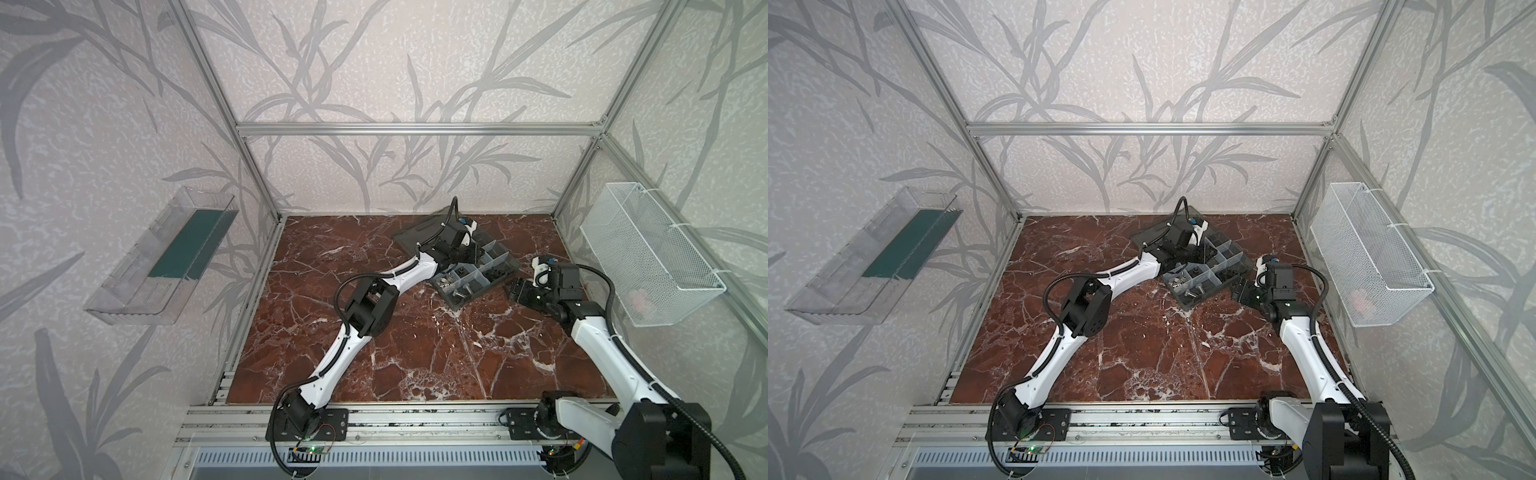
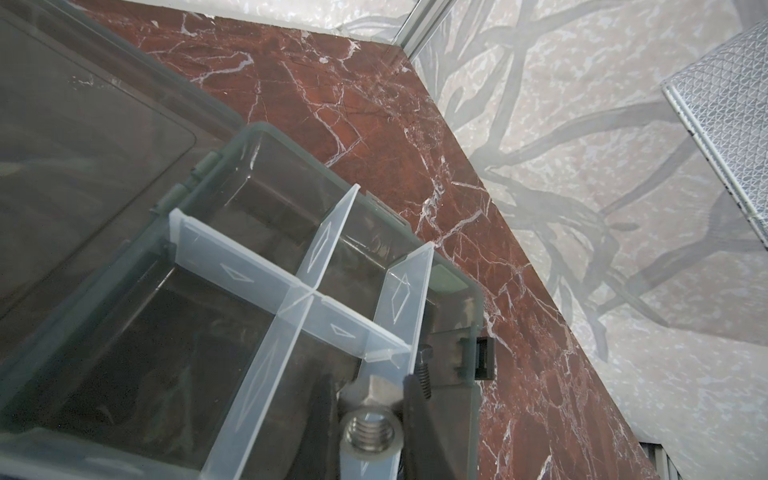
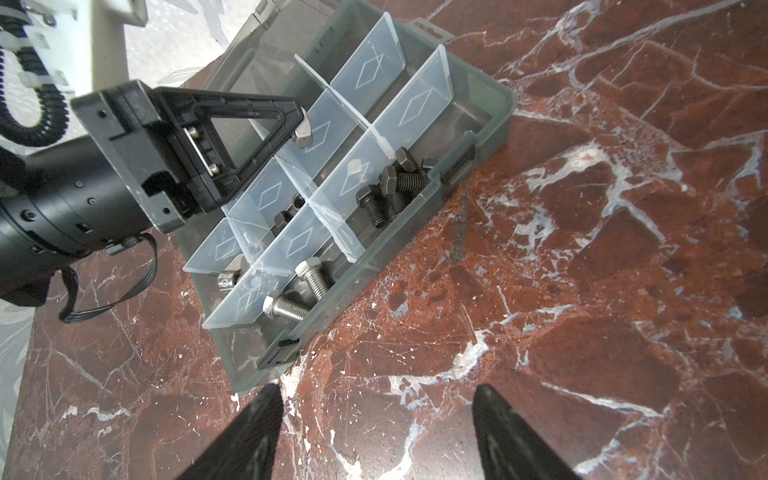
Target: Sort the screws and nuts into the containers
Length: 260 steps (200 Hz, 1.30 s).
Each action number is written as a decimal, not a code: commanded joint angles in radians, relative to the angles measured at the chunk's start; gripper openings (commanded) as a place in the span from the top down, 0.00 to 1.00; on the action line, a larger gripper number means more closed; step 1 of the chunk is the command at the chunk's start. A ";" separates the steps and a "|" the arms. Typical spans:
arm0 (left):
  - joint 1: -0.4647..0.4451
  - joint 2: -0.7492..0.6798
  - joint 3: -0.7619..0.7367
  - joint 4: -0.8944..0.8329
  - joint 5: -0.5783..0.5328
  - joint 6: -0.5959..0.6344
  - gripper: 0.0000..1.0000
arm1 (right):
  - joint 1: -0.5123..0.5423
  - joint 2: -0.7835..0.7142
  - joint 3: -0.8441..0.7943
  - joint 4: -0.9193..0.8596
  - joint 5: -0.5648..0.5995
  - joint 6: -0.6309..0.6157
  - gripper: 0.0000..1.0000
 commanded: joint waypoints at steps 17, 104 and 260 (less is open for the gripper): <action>-0.005 -0.010 -0.012 -0.020 -0.025 0.023 0.73 | 0.000 0.002 -0.006 0.012 -0.007 -0.013 0.27; -0.005 -0.095 -0.079 -0.011 -0.053 0.048 0.42 | 0.000 -0.008 0.010 -0.002 -0.024 -0.044 0.27; 0.192 -0.909 -0.944 -0.006 -0.378 0.194 0.33 | -0.001 0.050 -0.063 0.395 0.009 -0.362 0.27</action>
